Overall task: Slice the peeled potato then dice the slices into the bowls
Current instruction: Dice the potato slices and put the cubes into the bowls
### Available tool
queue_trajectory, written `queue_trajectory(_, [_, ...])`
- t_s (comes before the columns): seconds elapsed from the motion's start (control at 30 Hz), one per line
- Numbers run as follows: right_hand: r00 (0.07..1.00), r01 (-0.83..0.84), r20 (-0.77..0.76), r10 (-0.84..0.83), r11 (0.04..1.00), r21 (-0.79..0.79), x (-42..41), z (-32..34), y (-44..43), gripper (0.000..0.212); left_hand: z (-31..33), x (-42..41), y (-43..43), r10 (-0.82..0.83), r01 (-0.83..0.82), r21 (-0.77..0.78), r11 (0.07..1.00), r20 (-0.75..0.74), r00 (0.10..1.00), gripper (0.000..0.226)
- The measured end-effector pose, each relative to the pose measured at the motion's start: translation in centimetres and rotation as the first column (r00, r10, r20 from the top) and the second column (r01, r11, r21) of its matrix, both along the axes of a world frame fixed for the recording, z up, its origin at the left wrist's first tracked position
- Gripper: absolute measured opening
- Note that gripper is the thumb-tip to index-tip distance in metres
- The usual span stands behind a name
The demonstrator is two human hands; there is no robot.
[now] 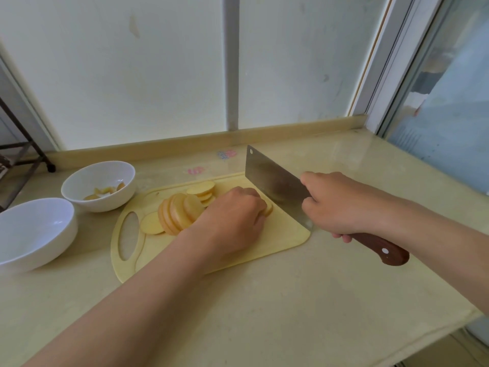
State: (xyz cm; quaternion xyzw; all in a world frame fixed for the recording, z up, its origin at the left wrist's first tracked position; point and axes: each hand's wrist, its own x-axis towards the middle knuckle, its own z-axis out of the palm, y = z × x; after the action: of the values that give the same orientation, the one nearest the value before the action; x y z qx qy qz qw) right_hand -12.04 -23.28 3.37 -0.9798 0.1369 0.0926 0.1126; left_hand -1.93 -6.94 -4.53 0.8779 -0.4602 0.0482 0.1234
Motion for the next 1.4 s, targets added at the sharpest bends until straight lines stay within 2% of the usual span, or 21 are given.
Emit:
queue_trajectory(0.2, [1.000, -0.008, -0.005, 0.008, 1.000, 0.013, -0.5, 0.8, 1.2, 0.008, -0.2, 0.1, 0.3, -0.092, 0.093, -0.032, 0.995, 0.049, 0.995, 0.029])
queue_trajectory(0.3, [1.000, -0.018, -0.025, 0.018, 1.000, -0.003, -0.6, 0.9, 1.7, 0.016, -0.2, 0.0, 0.3, -0.099, 0.102, -0.048, 0.994, 0.053, 0.994, 0.030])
queue_trajectory(0.4, [0.999, -0.015, -0.050, 0.014, 1.000, -0.018, -0.7, 1.2, 1.8, 0.015, -0.5, 0.1, 0.2, -0.103, 0.106, -0.055, 0.993, 0.067, 0.992, 0.027])
queue_trajectory(0.5, [0.996, -0.011, -0.083, 0.009, 1.000, -0.027, -1.1, 1.4, 1.8, 0.008, -0.5, 0.3, 0.3, -0.110, 0.114, -0.067, 0.991, 0.064, 0.992, 0.023])
queue_trajectory(0.73, [0.989, -0.010, -0.146, 0.002, 0.999, -0.053, -1.3, 1.8, 1.9, 0.011, -0.4, 0.3, 0.2, -0.107, 0.107, -0.074, 0.992, 0.006, 0.994, 0.021])
queue_trajectory(1.0, [0.998, 0.036, -0.056, -0.031, 0.995, 0.095, 2.5, -0.4, 1.5, 0.003, 0.0, 0.4, 0.1, -0.085, 0.084, -0.037, 0.996, -0.015, 0.996, 0.028])
queue_trajectory(1.1, [0.998, 0.048, -0.034, -0.043, 0.989, 0.142, 2.0, -0.8, 1.1, 0.014, 1.0, 0.5, 0.4, -0.061, 0.061, 0.039, 0.997, -0.017, 0.998, 0.019])
queue_trajectory(1.17, [0.999, 0.038, -0.005, -0.037, 0.989, 0.145, 1.6, -0.9, 1.2, 0.019, 1.3, 0.4, 0.7, -0.064, 0.065, 0.055, 0.996, -0.008, 0.998, 0.021])
queue_trajectory(1.4, [0.999, 0.010, 0.051, -0.018, 0.989, 0.145, 0.6, 0.1, 1.3, 0.021, 1.2, 0.8, 1.0, -0.097, 0.097, 0.041, 0.994, -0.001, 0.995, 0.017])
